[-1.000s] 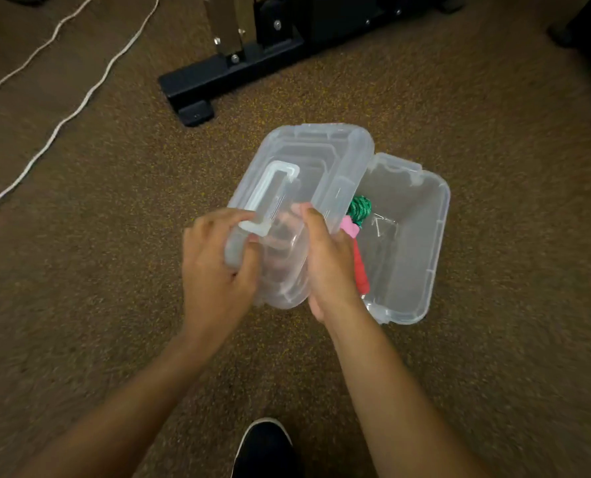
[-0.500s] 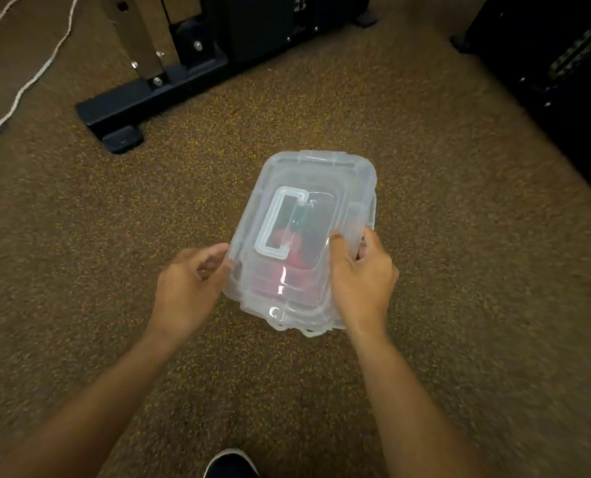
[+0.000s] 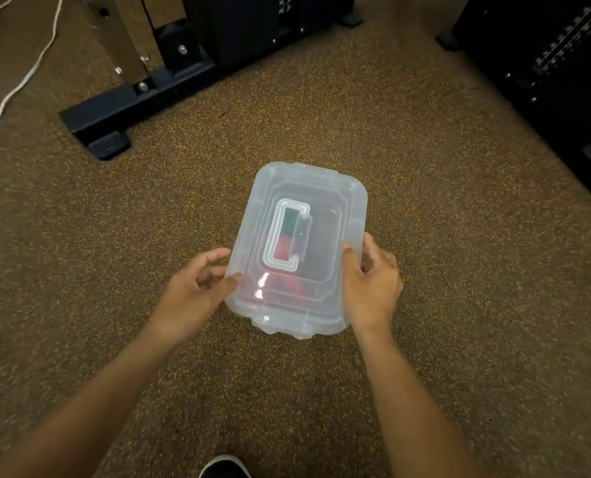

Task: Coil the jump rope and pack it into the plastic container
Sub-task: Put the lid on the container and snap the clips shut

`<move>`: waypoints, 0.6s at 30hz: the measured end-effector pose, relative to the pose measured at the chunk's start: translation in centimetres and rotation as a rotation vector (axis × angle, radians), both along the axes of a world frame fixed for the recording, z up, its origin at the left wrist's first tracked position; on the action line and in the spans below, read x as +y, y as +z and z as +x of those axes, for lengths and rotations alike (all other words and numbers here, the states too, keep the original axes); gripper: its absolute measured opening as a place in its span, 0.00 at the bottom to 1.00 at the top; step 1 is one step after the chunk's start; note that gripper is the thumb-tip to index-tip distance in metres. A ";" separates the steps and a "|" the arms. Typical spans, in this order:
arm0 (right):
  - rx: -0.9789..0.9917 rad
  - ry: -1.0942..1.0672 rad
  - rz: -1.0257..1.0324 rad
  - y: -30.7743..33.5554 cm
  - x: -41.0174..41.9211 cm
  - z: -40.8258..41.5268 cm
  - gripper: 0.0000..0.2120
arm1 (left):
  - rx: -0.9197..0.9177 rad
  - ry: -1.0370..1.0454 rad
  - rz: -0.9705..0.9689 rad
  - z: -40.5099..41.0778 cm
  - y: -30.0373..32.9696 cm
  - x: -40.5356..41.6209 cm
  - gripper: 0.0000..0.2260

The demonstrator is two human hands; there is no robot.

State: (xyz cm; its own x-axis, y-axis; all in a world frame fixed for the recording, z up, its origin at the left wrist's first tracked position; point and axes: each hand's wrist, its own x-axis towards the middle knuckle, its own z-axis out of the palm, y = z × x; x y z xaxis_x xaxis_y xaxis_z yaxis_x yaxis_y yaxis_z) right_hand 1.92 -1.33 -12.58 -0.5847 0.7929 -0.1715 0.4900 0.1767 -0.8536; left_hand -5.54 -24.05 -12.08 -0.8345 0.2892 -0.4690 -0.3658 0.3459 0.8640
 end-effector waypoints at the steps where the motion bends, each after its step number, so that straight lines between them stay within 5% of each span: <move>1: 0.006 -0.009 -0.027 -0.1 0.2 0.0 0.22 | -0.006 -0.033 -0.001 0.1 0.0 0.1 0.22; 18: 0.013 -0.019 -0.257 -0.3 -0.2 -1.1 0.14 | 0.098 -0.167 -0.184 -2.1 1.2 -1.1 0.16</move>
